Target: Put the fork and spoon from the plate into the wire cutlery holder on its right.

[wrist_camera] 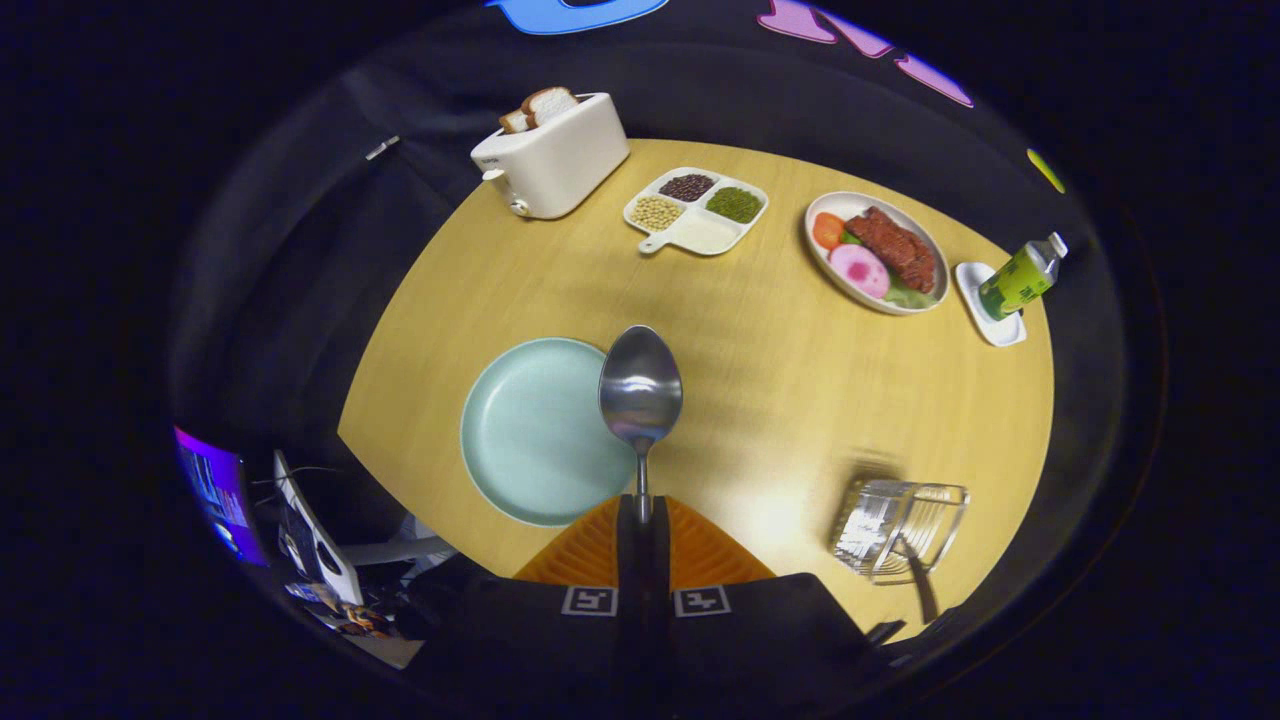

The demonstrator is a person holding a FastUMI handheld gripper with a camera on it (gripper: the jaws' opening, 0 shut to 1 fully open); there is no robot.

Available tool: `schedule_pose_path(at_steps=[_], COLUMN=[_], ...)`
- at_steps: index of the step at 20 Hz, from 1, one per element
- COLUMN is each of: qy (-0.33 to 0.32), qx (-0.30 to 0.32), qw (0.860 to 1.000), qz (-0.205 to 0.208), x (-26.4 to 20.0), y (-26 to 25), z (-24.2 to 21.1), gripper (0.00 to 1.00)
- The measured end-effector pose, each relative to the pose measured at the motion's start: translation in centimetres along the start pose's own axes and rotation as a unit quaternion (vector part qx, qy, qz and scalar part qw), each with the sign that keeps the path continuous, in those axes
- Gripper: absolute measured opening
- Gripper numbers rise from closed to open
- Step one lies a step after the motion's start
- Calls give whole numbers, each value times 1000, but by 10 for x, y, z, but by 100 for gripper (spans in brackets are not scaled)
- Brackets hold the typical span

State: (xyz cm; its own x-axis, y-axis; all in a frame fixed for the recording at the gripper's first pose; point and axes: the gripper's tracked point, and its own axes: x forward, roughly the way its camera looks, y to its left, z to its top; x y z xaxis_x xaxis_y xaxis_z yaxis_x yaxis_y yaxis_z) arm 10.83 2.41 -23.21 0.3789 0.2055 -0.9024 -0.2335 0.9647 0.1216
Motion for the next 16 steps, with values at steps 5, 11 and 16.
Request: schedule_pose_path(at_steps=[5,11,16], qy=[14,78,169], qx=[-15,1,32], qw=[999,996,985], qz=[-29,-46,-26], x=[-53,-69,-50], y=[-73,-149,-174], z=[-27,-76,-115], gripper=[6,6,6])
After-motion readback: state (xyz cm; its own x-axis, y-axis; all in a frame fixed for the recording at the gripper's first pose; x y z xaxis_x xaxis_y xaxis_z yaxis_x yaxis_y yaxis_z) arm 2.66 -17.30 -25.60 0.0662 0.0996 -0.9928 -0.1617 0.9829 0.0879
